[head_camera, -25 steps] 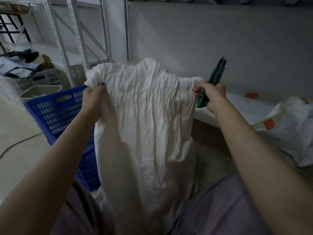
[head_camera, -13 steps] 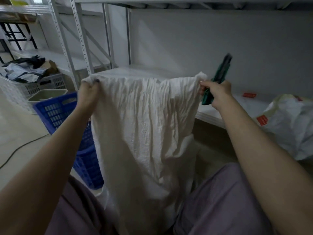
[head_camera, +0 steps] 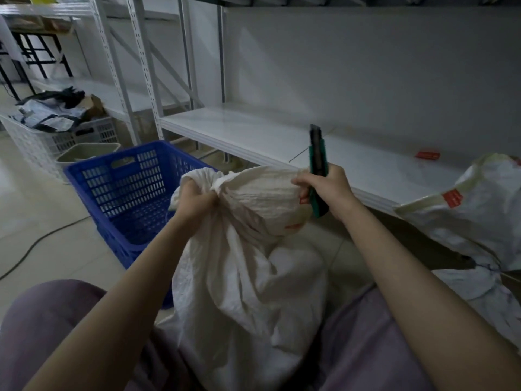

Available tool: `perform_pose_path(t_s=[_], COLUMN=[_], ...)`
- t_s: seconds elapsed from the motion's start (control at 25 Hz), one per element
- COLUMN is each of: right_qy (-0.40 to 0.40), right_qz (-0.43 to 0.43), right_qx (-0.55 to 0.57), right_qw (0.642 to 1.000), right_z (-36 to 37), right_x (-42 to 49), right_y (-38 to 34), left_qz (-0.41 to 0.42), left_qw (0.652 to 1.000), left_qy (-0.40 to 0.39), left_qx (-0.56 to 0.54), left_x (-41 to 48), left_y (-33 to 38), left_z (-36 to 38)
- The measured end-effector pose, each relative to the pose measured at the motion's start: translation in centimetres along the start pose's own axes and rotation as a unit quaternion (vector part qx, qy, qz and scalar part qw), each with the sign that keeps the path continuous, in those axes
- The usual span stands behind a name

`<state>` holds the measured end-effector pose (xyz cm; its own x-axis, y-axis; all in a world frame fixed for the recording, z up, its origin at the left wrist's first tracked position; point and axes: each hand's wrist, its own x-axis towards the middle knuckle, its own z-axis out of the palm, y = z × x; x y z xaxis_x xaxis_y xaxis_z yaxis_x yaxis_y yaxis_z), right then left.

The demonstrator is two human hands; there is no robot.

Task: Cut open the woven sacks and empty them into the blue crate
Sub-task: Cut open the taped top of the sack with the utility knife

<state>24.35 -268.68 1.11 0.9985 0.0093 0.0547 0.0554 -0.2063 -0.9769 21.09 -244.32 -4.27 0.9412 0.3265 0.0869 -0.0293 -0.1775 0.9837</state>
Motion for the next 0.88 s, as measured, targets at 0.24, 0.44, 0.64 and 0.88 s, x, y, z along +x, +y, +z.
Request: perform_pose_path(t_s=[0.24, 0.44, 0.64, 0.88], right_qy=[-0.006, -0.093, -0.061, -0.134], right_qz=[0.223, 0.249, 0.194, 0.172], right_qx=[0.112, 0.129, 0.055, -0.049], right_qw=[0.968, 0.955, 0.978, 0.975], right_z=[-0.6, 1.8, 0.5, 1.0], right_x=[1.8, 2.6, 3.0, 2.7], right_y=[1.6, 0.4, -1.2, -5.5], left_qz=[-0.024, 0.005, 0.031, 0.123], left_qw=[0.999, 0.965, 0.992, 0.992], left_qy=[-0.039, -0.255, -0.112, -0.013], left_qx=[-0.01, 0.065, 0.04, 0.031], left_x=[0.4, -1.3, -1.9, -0.1], left_y=[-0.4, 1.3, 3.4, 9.1], left_z=[-2.5, -2.6, -5.0, -7.1])
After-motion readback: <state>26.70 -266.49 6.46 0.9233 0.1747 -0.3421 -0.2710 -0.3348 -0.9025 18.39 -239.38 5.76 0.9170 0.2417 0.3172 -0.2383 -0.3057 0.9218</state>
